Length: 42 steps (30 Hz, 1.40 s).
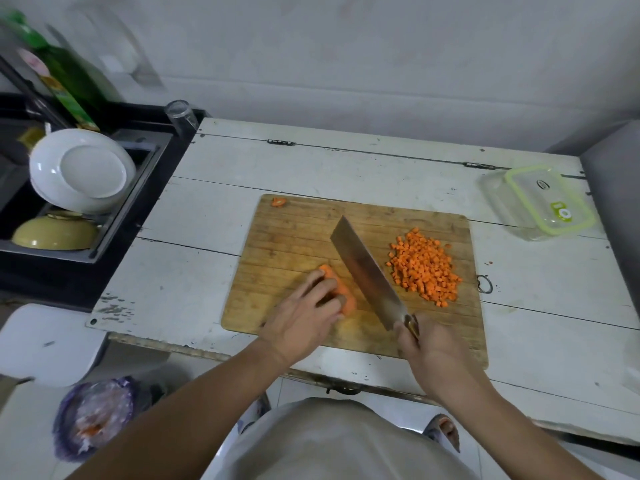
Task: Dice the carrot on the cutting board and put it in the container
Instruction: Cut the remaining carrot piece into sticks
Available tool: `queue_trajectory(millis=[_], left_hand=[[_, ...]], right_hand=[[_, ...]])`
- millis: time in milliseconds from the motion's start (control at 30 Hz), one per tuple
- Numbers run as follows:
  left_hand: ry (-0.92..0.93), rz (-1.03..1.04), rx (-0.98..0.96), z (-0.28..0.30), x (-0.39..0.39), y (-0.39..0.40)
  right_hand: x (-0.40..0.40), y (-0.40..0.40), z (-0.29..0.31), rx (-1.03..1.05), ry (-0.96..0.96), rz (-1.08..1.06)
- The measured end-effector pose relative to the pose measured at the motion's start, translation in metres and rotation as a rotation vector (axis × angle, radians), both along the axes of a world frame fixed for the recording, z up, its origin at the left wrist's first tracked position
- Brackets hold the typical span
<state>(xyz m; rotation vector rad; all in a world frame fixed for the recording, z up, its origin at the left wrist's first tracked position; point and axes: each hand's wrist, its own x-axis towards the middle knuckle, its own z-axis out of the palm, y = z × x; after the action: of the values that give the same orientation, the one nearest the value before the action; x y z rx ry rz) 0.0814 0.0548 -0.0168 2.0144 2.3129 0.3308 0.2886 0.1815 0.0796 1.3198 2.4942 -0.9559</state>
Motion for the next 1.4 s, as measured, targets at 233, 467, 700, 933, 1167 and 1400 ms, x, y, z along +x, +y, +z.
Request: queue_trajectory(millis=[233,467,700,933,1167,1400], left_hand=[[0.119,-0.026,0.071,0.005,0.002,0.001],[0.011,0.02,0.059,0.002,0.003,0.0],[-0.011,0.031,0.094,-0.001,0.004,0.0],[-0.031,0.036,0.091,0.0,0.005,0.001],[-0.066,0.028,0.102,0.004,0.003,0.002],[-0.083,-0.003,0.077,-0.004,0.0,0.003]], right_hand=[[0.002,-0.019,0.011,0.049,-0.021,0.057],[0.007,-0.027,0.016,0.056,-0.026,0.079],[0.007,-0.025,0.014,0.002,-0.055,0.034],[-0.012,-0.025,0.017,0.092,-0.104,0.088],[-0.028,-0.027,0.016,0.079,-0.169,0.1],[-0.069,-0.009,-0.003,0.005,-0.13,0.019]])
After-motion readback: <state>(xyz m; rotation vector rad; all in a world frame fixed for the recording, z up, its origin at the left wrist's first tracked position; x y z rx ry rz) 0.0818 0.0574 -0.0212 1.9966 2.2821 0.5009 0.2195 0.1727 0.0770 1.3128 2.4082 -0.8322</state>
